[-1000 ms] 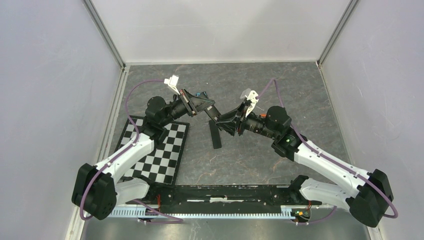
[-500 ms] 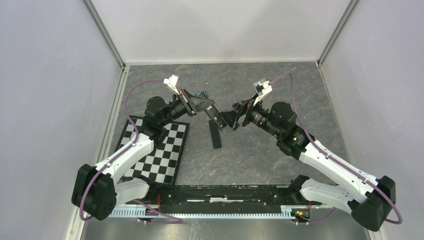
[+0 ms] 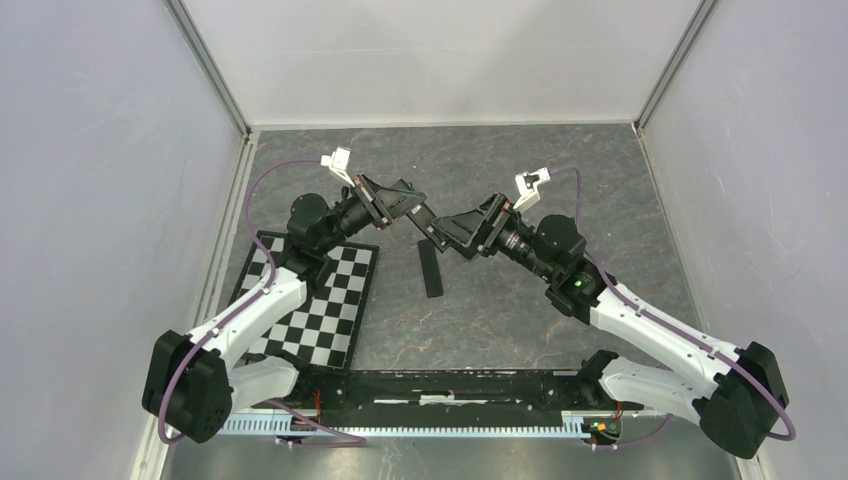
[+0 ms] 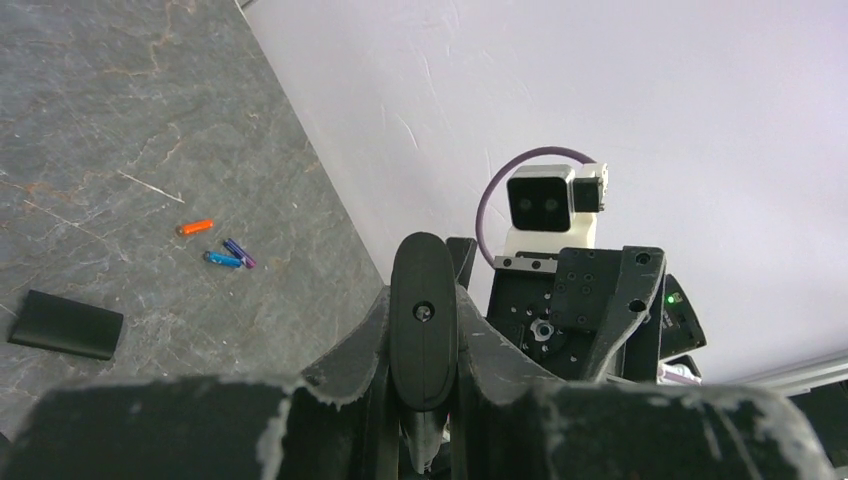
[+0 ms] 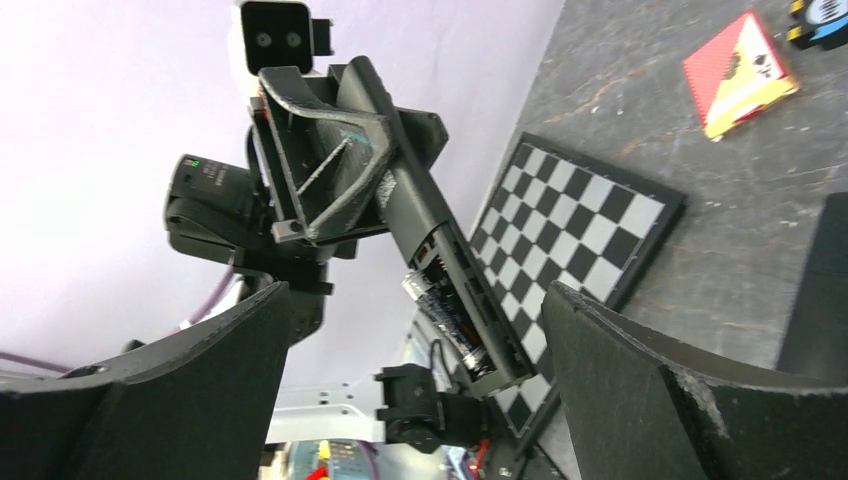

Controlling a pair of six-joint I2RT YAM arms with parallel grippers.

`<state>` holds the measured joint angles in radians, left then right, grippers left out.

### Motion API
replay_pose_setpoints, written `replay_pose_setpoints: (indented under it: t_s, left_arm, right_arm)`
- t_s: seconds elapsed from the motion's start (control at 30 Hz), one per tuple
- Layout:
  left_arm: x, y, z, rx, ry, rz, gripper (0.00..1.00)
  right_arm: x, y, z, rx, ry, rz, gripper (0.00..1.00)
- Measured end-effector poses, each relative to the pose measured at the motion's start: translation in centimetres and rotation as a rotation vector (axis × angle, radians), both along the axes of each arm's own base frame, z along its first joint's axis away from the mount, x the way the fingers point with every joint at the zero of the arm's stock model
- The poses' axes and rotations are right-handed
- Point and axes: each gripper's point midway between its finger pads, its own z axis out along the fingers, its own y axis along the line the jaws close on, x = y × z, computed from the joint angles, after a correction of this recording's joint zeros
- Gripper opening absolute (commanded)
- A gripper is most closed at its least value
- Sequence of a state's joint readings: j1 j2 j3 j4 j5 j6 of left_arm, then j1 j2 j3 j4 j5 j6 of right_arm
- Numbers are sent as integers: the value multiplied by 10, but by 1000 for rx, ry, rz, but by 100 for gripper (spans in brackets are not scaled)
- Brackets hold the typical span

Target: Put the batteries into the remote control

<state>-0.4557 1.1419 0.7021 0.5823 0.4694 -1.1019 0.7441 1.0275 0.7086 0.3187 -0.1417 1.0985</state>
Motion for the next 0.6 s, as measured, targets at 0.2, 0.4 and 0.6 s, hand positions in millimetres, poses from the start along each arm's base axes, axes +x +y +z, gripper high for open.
replay_pose_setpoints:
  t_s: [0.2, 0.4, 0.6]
  left_arm:
    - [4, 3, 1, -3, -2, 28, 2]
    - [8, 5, 3, -2, -11, 52, 2]
    - [9, 6, 3, 3, -19, 62, 2]
  right_arm:
    - [2, 8, 5, 87, 62, 20, 98]
    - [0, 14, -5, 99, 122, 40, 98]
    - [1, 13, -12, 106, 148, 32, 98]
